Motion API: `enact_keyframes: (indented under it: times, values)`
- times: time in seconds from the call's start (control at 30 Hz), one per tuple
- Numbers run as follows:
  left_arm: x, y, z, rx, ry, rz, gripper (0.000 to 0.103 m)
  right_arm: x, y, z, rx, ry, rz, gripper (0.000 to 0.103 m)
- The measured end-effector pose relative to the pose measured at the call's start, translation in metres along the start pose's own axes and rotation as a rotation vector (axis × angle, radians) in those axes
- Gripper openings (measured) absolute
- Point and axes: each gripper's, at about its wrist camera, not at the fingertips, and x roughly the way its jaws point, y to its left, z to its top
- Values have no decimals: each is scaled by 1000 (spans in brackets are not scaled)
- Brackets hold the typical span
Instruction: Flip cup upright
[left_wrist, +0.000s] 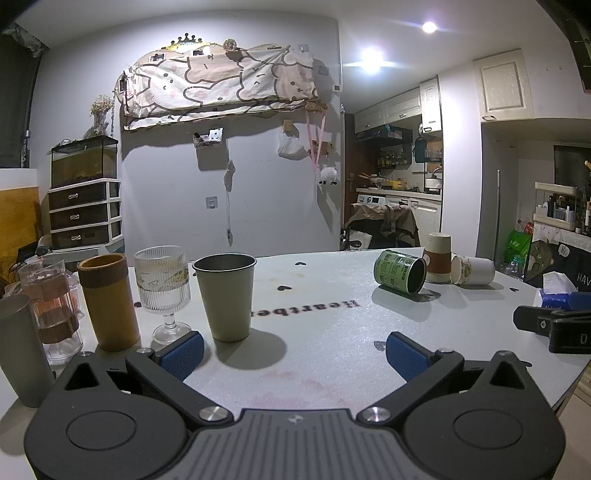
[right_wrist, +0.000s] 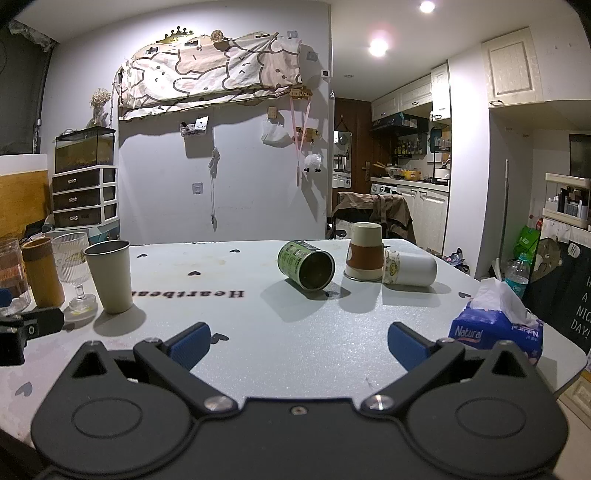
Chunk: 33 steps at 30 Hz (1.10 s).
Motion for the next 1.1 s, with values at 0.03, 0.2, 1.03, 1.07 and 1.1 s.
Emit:
enact_keyframes:
  times: [0.03, 0.2, 1.03, 1.07, 1.1]
  values:
    - [0, 0, 0, 0, 0, 0, 103, 0, 0, 0, 0, 0, 0, 103]
    - [0, 0, 0, 0, 0, 0, 103, 1, 2, -1, 2, 6, -2, 103]
    - [15, 26, -7, -33, 31, 46, 103, 220, -39, 108, -96, -17, 81, 103]
    - [17, 27, -7, -34, 32, 52, 103, 232, -39, 111, -91, 1, 85, 103]
    - [18, 28, -6, -36, 34, 55, 103, 244, -39, 113, -94, 12, 88, 103]
